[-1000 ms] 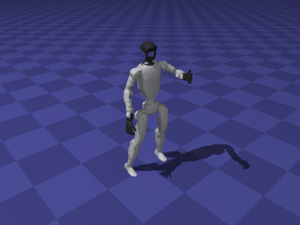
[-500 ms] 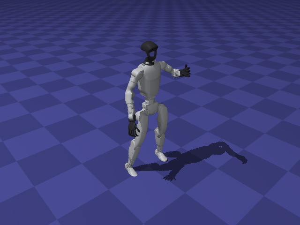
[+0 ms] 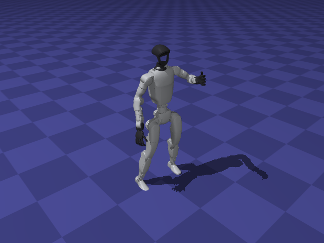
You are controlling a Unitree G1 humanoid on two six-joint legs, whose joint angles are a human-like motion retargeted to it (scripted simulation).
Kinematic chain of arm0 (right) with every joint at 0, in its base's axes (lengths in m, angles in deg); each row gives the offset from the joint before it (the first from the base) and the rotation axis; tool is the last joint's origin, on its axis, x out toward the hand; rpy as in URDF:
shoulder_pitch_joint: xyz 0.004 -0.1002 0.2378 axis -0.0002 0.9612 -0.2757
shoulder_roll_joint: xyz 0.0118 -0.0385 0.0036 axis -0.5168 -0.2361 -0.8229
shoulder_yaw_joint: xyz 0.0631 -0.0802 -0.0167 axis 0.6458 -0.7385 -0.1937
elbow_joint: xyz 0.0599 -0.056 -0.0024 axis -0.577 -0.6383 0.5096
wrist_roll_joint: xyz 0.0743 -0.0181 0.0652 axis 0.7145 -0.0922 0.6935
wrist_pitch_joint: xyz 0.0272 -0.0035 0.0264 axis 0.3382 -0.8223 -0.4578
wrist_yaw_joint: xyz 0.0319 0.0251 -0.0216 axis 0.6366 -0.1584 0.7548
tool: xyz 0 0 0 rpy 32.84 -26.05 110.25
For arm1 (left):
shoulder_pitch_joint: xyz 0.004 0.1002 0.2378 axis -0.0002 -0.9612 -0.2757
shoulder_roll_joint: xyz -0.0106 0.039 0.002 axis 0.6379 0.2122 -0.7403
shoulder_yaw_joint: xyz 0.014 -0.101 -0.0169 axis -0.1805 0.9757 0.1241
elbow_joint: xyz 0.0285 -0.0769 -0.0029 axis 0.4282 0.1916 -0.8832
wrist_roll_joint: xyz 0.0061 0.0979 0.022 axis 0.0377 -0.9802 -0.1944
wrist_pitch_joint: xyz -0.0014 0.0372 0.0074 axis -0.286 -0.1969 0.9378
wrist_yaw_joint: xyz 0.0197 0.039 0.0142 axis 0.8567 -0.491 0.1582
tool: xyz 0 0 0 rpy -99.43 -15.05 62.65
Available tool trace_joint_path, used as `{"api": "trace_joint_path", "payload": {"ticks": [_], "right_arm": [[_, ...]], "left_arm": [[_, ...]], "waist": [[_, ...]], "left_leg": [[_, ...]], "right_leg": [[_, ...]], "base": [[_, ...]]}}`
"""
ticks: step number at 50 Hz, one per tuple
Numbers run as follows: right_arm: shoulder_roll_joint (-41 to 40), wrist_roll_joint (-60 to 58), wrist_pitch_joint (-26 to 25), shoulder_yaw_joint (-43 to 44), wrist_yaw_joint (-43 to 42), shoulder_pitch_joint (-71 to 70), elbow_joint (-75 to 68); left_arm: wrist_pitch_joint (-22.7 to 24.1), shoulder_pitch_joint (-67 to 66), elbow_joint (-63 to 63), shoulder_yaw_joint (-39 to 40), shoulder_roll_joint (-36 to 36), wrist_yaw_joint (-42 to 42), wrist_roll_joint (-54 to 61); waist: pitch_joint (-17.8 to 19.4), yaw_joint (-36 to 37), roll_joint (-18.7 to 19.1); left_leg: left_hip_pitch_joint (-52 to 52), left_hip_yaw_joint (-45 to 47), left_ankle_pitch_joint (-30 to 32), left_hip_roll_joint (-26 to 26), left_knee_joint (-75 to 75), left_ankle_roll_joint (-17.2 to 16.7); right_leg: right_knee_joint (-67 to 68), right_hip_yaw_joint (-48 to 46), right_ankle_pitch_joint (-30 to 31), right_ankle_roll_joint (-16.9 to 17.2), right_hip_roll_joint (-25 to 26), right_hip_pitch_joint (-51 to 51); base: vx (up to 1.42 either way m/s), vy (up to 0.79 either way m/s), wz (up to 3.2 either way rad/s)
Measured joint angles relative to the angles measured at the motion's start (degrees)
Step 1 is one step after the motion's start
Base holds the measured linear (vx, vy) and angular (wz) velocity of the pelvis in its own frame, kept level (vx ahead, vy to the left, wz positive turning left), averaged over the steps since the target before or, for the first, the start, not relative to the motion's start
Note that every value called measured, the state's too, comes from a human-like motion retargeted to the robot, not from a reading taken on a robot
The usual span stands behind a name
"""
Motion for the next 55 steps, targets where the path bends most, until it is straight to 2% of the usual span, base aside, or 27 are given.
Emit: {"api": "trace_joint_path", "payload": {"ticks": [7,13,22,28,31,35,42,55], "right_arm": [[0.56,0.67,0.34,0.06,2.07,0.81,-0.40],[1.30,0.99,1.03,-0.71,4.09,0.29,-1.40],[3.03,2.23,2.08,-3.57,4.65,-2.77,-1.61],[4.89,2.89,3.19,-5.68,4.73,-5.41,-0.51],[5.61,3.34,3.82,-6.09,4.30,-6.28,-0.15],[6.14,3.69,4.35,-6.08,2.94,-6.50,-0.09],[5.72,3.42,3.74,-5.23,0.92,-4.59,-1.90],[3.53,3.51,2.68,-3.76,1.86,-0.36,-6.63]], "left_arm": [[-1.90,6.35,7.38,-2.78,0.07,5.00,2.33],[-3.62,17.17,19.76,-7.43,-2.05,9.54,0.80],[-7.32,33.15,48.34,-16.78,-8.13,13.87,0.41],[-9.39,41.10,71.07,-23.49,-10.29,17.13,-6.53],[-9.00,43.97,81.50,-23.37,-11.71,15.94,-10.70],[-8.27,47.09,91.47,-20.75,-13.21,10.42,-16.02],[-9.39,49.16,94.95,-18.96,-14.16,1.69,-20.41],[-10.48,50.36,93.50,-18.76,-16.13,-0.26,-21.94]], "waist": [[-0.49,-1.49,0.57],[-1.35,-3.28,0.94],[-2.67,-7.76,1.63],[-3.15,-11.98,2.50],[-3.20,-13.83,2.94],[-3.12,-15.62,3.42],[-2.93,-16.70,3.81],[-3.12,-16.22,3.29]], "left_leg": [[0.14,0.50,-0.01,-0.03,-0.05,0.14],[0.04,0.68,0.01,-0.17,0.10,0.39],[-0.38,1.30,0.03,-0.19,0.45,0.50],[-0.84,2.17,-0.11,0.06,0.75,0.13],[-1.01,2.74,-0.18,0.22,0.88,0.02],[-1.09,3.55,-0.24,0.42,0.98,0.01],[-0.93,4.69,-0.33,0.64,0.95,0.11],[-0.77,4.84,-0.46,0.58,0.99,0.41]], "right_leg": [[0.00,0.50,0.08,0.07,0.00,-0.18],[0.03,0.70,0.11,0.13,-0.10,-0.34],[0.19,1.31,0.09,0.09,-0.06,-1.02],[0.41,2.19,0.11,0.10,0.26,-1.94],[0.58,2.82,0.13,0.03,0.49,-2.49],[0.84,3.72,0.16,-0.12,0.79,-3.15],[1.16,4.91,0.19,-0.22,1.14,-3.87],[1.25,5.07,0.13,-0.09,1.11,-3.84]], "base": [[0.00,0.00,0.00],[0.00,0.00,0.00],[0.00,0.00,0.00],[0.00,0.00,0.00],[0.00,0.00,0.00],[0.00,0.00,-0.18],[0.00,0.00,-0.03],[0.00,0.00,0.00]]}}
